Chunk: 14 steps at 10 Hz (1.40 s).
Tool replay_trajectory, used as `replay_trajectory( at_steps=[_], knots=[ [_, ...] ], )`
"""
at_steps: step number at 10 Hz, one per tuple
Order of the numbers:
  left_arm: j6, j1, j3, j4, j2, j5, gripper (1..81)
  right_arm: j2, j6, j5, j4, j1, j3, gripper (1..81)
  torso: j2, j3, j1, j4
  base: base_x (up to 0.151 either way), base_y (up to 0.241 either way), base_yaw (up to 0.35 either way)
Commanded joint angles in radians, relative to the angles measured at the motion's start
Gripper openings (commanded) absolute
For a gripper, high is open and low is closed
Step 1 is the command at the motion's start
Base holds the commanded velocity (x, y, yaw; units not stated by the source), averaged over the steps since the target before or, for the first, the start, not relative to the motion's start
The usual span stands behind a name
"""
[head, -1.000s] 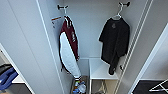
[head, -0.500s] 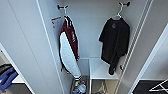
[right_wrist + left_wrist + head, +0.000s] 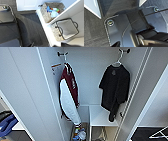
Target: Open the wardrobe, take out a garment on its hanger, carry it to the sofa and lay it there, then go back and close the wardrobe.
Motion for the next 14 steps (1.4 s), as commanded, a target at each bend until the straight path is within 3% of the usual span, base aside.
replay_trajectory(
  at_steps=[1, 3, 7, 12, 13, 14],
  knots=[
    [0.004, -0.05, -0.001, 0.008, -0.004, 0.039, 81.1, 0.014, -0.009, 0.022, 0.074, 0.184, -0.061, 81.1, 0.0, 0.0, 0.0, 0.0, 0.0, 0.0, 0.0],
    [0.004, -0.05, -0.001, 0.006, -0.004, 0.039, 81.1, 0.014, -0.009, 0.018, 0.081, 0.19, -0.062, 81.1, 0.0, 0.0, 0.0, 0.0, 0.0, 0.0, 0.0],
    [0.004, -0.05, 0.001, 0.012, 0.004, 0.037, 81.1, 0.014, -0.009, 0.011, 0.284, 0.194, -0.067, 81.1, 0.0, 0.0, 0.0, 0.0, 0.0, 0.0, 0.0],
    [0.004, -0.053, -0.001, 0.014, 0.002, 0.033, 81.1, -0.058, -0.006, 0.017, 0.399, 0.135, -0.056, 81.1, 0.0, 0.0, 0.0, 0.0, 0.0, 0.0, 0.0],
    [0.004, -0.054, -0.001, 0.014, 0.001, 0.033, 81.1, -0.057, 0.003, 0.017, 0.405, 0.121, -0.032, 81.1, 0.0, 0.0, 0.0, 0.0, 0.0, 0.0, 0.0],
    [0.004, -0.054, -0.001, 0.014, 0.001, 0.033, 81.1, -0.058, 0.052, 0.005, 0.454, 0.113, 0.006, 81.1, 0.0, 0.0, 0.0, 0.0, 0.0, 0.0, 0.0]
  ],
)
